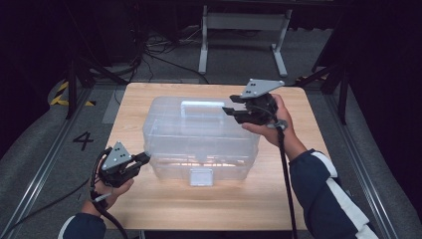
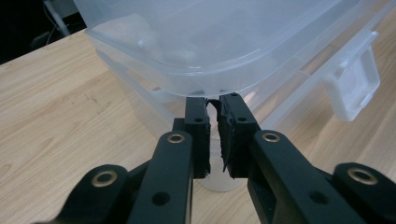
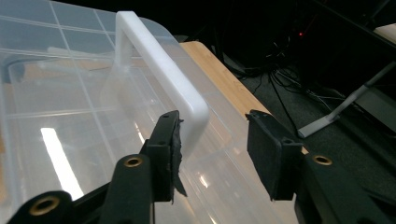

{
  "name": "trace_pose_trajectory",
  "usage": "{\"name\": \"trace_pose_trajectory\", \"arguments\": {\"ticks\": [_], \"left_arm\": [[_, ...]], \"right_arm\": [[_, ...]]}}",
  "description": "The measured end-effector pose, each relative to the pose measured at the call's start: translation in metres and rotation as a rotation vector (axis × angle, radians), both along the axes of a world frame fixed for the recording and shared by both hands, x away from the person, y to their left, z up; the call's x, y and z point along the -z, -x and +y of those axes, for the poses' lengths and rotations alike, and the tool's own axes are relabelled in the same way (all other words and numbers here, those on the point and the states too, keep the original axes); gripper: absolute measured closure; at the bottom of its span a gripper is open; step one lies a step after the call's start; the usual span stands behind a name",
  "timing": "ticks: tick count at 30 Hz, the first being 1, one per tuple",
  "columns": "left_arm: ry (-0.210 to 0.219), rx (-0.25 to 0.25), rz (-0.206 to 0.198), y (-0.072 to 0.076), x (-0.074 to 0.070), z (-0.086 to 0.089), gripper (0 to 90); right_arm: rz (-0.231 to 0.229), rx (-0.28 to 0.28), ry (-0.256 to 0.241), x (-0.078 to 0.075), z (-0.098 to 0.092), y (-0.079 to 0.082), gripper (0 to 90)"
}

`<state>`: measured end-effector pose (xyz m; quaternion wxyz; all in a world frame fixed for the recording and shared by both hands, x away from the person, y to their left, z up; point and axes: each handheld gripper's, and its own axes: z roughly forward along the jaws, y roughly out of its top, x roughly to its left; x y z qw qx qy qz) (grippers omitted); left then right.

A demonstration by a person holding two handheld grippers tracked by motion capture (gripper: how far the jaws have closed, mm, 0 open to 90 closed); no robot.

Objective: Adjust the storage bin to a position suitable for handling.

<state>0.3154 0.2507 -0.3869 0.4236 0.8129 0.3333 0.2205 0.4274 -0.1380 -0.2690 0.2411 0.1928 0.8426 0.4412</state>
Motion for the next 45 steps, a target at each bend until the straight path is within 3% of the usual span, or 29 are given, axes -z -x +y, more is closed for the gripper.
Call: {"name": "trace_pose_trajectory", "arguments": {"ticks": [2, 4, 8, 10, 13, 18, 27, 35, 42, 45], "left_arm": [[-0.006, 0.002, -0.007, 0.0, -0.001, 0.001, 86.1], [-0.005, 0.001, -0.009, 0.0, -0.002, 0.001, 86.7], [-0.005, -0.003, -0.017, 0.0, -0.005, 0.001, 88.2], [-0.004, -0.002, -0.021, -0.001, -0.006, 0.001, 89.1], [0.001, -0.002, -0.026, -0.002, -0.008, 0.001, 89.4], [0.018, -0.001, -0.042, -0.004, -0.013, 0.001, 89.7], [0.034, -0.003, -0.06, -0.008, -0.02, -0.001, 89.8], [0.026, 0.0, -0.07, -0.013, -0.026, -0.004, 89.7], [0.029, -0.001, -0.082, -0.014, -0.03, -0.005, 89.8], [0.033, 0.001, -0.081, -0.015, -0.03, -0.004, 89.7]], "right_arm": [[-0.028, 0.022, -0.043, -0.003, -0.021, 0.009, 53.6], [-0.032, 0.025, -0.05, -0.004, -0.027, 0.011, 53.6], [-0.05, 0.07, -0.09, 0.004, -0.064, 0.025, 52.2], [-0.049, 0.078, -0.097, 0.006, -0.069, 0.026, 52.1], [-0.048, 0.098, -0.107, 0.021, -0.089, 0.033, 51.4], [-0.053, 0.109, -0.13, 0.044, -0.106, 0.042, 46.7], [-0.052, 0.107, -0.145, 0.072, -0.111, 0.051, 44.9], [-0.034, 0.086, -0.108, 0.089, -0.108, 0.053, 45.6], [-0.018, 0.074, -0.144, 0.1, -0.104, 0.054, 46.8], [-0.033, 0.069, -0.155, 0.103, -0.099, 0.055, 47.8]]}}
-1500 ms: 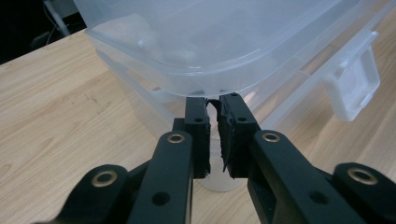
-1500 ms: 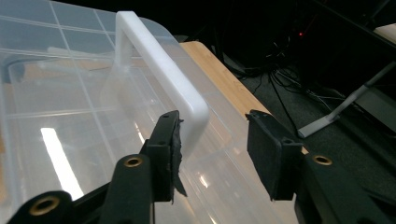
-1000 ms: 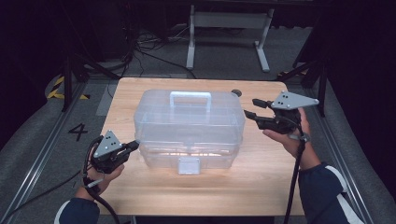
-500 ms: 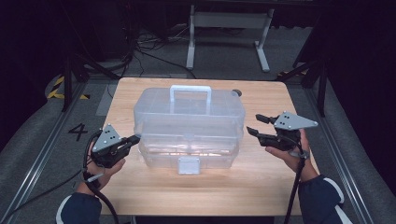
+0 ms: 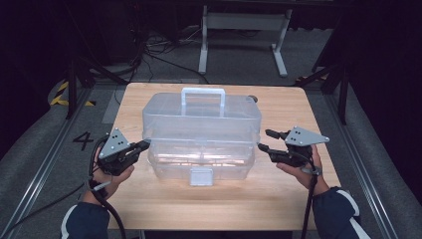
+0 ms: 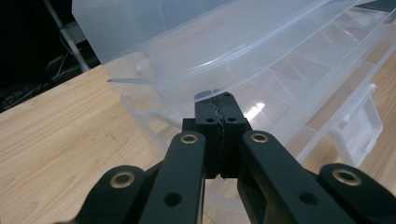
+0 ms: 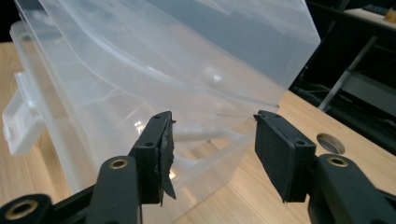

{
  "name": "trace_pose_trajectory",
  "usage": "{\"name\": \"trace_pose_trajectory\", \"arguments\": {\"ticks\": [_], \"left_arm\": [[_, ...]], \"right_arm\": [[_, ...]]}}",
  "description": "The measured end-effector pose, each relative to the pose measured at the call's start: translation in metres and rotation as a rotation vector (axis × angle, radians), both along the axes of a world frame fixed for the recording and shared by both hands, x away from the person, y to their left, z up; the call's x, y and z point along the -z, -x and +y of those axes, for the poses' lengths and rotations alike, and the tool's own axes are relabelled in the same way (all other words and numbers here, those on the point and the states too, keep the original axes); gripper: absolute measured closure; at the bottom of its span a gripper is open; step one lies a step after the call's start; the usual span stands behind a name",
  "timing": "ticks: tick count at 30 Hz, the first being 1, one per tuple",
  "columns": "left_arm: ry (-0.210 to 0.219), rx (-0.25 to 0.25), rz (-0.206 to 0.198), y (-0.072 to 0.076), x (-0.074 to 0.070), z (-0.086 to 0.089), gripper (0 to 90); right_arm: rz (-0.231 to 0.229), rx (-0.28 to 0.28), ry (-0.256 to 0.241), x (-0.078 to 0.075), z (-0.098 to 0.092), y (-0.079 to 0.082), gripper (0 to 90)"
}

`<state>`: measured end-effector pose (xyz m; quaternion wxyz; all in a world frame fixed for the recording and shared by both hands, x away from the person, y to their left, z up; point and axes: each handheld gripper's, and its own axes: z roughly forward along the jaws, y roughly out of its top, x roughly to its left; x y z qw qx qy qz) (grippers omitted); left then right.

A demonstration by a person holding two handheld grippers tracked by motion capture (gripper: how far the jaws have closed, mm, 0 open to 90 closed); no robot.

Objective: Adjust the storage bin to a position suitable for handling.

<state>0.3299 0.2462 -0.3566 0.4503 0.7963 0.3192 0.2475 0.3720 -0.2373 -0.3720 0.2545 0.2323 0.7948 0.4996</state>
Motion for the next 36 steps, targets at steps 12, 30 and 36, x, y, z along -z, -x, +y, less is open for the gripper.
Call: {"name": "trace_pose_trajectory", "arguments": {"ticks": [12, 30, 36], "left_arm": [[-0.018, -0.034, 0.006, 0.007, -0.005, 0.011, 81.0], [-0.07, -0.075, 0.056, 0.028, 0.025, 0.02, 43.0], [-0.052, -0.08, 0.061, 0.031, 0.034, 0.014, 34.7]], "right_arm": [[-0.082, 0.043, -0.081, 0.001, 0.008, 0.005, 53.9], [-0.183, 0.116, -0.145, -0.003, 0.018, 0.008, 71.3], [-0.204, 0.173, -0.17, -0.002, 0.027, 0.004, 70.0]]}}
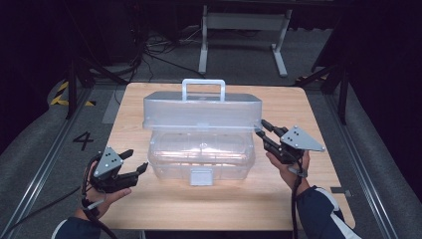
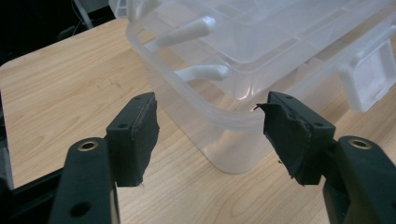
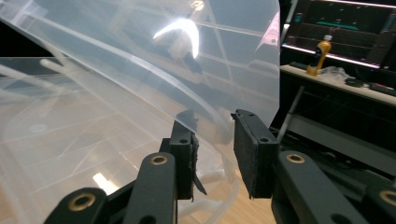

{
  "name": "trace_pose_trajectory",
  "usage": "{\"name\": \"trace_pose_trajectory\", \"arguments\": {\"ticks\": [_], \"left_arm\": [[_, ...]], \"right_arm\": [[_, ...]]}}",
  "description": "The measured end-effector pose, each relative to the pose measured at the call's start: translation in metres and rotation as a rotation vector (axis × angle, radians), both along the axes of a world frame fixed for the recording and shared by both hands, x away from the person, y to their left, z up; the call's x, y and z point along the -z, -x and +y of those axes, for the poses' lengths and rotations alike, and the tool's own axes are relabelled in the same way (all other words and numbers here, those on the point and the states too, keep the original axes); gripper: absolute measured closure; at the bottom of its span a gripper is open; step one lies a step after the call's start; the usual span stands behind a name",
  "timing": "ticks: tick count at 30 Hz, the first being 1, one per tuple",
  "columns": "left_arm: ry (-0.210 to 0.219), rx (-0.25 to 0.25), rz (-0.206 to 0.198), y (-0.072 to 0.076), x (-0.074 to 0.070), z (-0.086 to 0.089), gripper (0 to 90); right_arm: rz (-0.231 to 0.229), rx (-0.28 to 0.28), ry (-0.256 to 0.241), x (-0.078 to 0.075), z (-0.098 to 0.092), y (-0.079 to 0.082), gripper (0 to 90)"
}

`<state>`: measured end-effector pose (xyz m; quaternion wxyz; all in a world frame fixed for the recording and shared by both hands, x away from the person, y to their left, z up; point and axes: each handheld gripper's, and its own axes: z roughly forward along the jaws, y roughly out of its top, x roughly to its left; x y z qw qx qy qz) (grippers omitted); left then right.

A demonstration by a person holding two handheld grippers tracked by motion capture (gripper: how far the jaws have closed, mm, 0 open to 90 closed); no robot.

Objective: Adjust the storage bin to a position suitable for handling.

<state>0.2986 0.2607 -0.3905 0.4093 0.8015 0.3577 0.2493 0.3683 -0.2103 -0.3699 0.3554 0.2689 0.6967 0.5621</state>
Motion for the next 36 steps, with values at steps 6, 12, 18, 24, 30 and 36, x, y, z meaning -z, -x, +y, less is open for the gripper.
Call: {"name": "trace_pose_trajectory", "arguments": {"ticks": [6, 12, 18, 24, 30, 36], "left_arm": [[-0.019, -0.003, 0.023, 0.003, 0.012, -0.002, 32.3], [-0.049, -0.016, 0.084, 0.007, 0.032, 0.008, 30.4], [-0.073, -0.035, 0.152, 0.002, 0.051, 0.018, 29.6], [-0.135, -0.002, 0.213, -0.004, 0.07, 0.014, 27.8], [-0.097, 0.045, 0.277, -0.007, 0.08, 0.009, 26.8], [-0.08, 0.071, 0.297, -0.01, 0.086, 0.007, 24.3]], "right_arm": [[-0.029, 0.046, -0.022, -0.002, 0.004, -0.003, 71.9], [-0.062, 0.105, -0.027, -0.008, 0.011, -0.008, 74.0], [-0.078, 0.151, -0.008, -0.014, 0.017, -0.014, 75.2], [-0.104, 0.223, 0.02, -0.019, 0.026, -0.019, 77.5], [-0.073, 0.22, -0.017, -0.027, 0.025, -0.03, 77.9], [-0.041, 0.209, -0.03, -0.037, 0.024, -0.041, 77.9]]}}
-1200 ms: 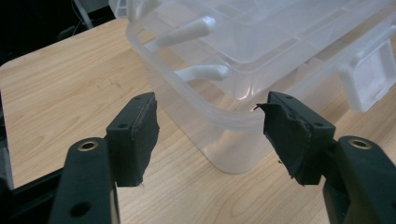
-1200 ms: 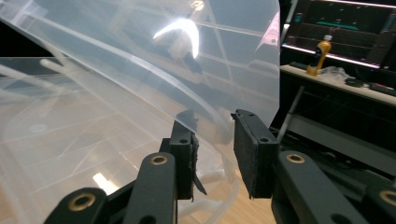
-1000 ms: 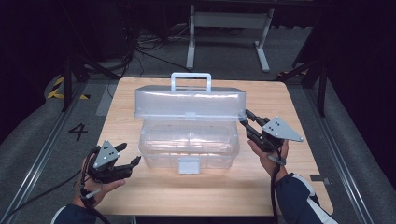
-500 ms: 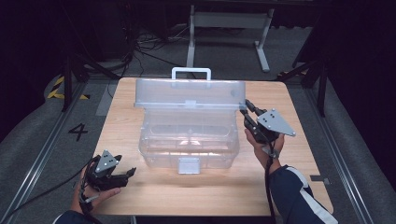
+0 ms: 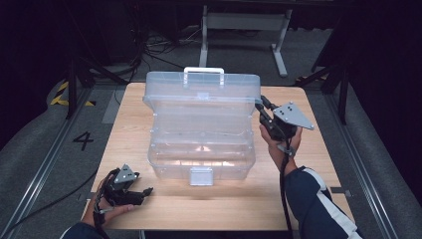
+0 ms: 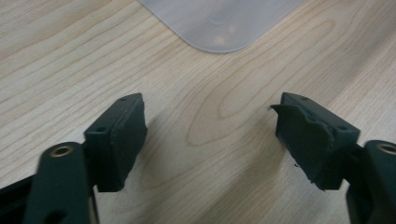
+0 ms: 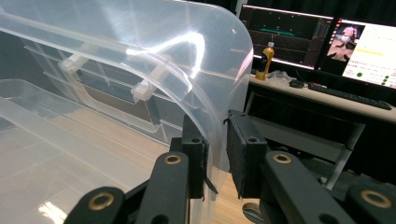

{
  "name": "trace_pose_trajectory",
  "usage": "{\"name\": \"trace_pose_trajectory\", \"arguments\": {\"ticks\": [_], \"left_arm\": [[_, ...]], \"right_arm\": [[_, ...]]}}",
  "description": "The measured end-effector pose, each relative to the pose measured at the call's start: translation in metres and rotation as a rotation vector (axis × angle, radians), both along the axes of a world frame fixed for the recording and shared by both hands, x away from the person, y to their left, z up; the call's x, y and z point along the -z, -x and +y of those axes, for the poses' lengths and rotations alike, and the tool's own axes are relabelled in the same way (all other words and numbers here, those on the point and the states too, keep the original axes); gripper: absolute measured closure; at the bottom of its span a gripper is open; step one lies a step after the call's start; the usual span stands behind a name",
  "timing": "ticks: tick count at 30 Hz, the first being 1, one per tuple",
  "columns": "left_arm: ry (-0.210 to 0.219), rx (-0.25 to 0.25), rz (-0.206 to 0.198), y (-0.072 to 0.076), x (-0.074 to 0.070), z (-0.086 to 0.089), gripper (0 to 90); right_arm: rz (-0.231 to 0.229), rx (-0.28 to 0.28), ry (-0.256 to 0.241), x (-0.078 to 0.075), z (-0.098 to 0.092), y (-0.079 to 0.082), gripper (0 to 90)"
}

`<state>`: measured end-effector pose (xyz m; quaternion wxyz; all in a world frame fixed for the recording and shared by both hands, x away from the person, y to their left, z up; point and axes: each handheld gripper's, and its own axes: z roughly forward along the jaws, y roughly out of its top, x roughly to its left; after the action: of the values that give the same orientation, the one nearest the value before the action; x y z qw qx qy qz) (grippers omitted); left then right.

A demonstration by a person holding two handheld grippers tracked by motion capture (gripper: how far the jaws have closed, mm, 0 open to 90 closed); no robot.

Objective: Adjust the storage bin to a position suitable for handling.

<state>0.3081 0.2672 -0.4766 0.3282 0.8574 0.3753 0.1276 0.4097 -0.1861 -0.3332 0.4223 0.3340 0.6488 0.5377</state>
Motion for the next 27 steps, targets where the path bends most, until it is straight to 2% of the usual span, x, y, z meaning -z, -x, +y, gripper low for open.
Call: {"name": "trace_pose_trajectory", "arguments": {"ticks": [5, 6, 10, 12, 27], "left_arm": [[0.0, 0.008, -0.015, -0.001, 0.002, 0.0, 22.9], [-0.009, 0.019, -0.031, -0.002, 0.002, 0.001, 22.0], [0.016, 0.021, -0.042, -0.002, 0.005, 0.002, 20.3], [0.011, 0.017, -0.038, -0.002, 0.004, 0.002, 19.7], [0.01, 0.015, -0.042, -0.003, 0.004, 0.001, 18.8]], "right_arm": [[0.024, -0.016, 0.008, -0.007, -0.002, -0.009, 77.6], [0.032, -0.022, 0.008, -0.008, -0.003, -0.011, 77.4], [0.054, -0.053, 0.025, -0.015, -0.006, -0.02, 76.7], [0.063, -0.07, 0.026, -0.017, -0.008, -0.026, 76.6], [0.104, -0.108, 0.019, -0.024, -0.012, -0.043, 76.5]]}}
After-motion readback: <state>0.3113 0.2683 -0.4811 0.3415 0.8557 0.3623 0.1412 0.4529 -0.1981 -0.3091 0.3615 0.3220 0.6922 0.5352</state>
